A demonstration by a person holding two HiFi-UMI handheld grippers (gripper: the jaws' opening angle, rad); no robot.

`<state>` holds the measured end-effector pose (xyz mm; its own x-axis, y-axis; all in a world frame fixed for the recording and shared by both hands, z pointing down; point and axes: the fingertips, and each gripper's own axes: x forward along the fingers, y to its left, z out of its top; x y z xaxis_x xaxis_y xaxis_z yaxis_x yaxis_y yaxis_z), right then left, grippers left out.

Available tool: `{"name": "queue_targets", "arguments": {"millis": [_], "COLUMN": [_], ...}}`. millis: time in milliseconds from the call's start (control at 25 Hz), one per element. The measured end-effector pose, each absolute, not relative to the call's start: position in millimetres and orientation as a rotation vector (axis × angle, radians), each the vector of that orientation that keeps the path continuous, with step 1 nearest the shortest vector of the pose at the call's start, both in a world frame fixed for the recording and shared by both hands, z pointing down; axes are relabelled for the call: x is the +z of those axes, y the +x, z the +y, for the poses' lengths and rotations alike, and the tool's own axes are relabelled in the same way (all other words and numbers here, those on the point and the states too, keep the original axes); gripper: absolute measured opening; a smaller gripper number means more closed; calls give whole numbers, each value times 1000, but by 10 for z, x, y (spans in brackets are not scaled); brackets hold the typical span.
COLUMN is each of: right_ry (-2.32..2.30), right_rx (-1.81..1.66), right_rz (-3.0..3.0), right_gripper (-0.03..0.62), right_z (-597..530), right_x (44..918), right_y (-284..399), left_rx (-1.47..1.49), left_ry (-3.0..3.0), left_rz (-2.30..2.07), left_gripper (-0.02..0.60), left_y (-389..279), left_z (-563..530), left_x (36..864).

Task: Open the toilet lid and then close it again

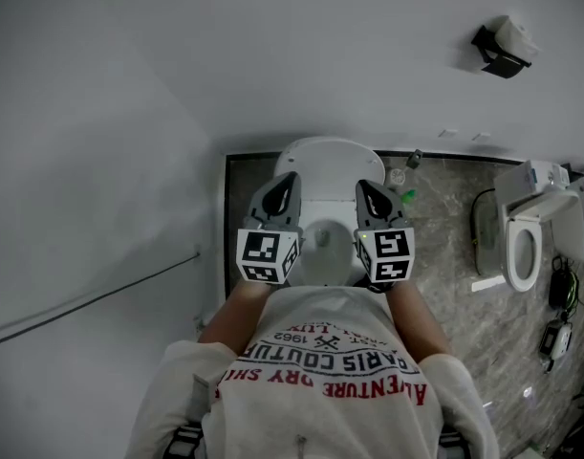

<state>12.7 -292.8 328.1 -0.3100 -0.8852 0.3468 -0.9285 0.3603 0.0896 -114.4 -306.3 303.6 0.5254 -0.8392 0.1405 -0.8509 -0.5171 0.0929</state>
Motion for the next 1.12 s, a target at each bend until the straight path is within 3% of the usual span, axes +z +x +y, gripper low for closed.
{"name": "queue_targets", "arguments": {"millis": [440,1120], "right_ry": [1532,1087], "right_rx": [275,312], "right_rz": [-2297,-2283], "right_gripper": [16,18], "right_z": [-3075,-3857], "right_x": [3591,4346], "right_y": [205,407], "left_rx": [197,708], "left_ry": [2565,2587], "left_rz": [-1452,-1305], "left_gripper": [6,20], "left_y": [-1065,-564], "left_z": [-3227,-3967], "left_x": [3335,4363]}}
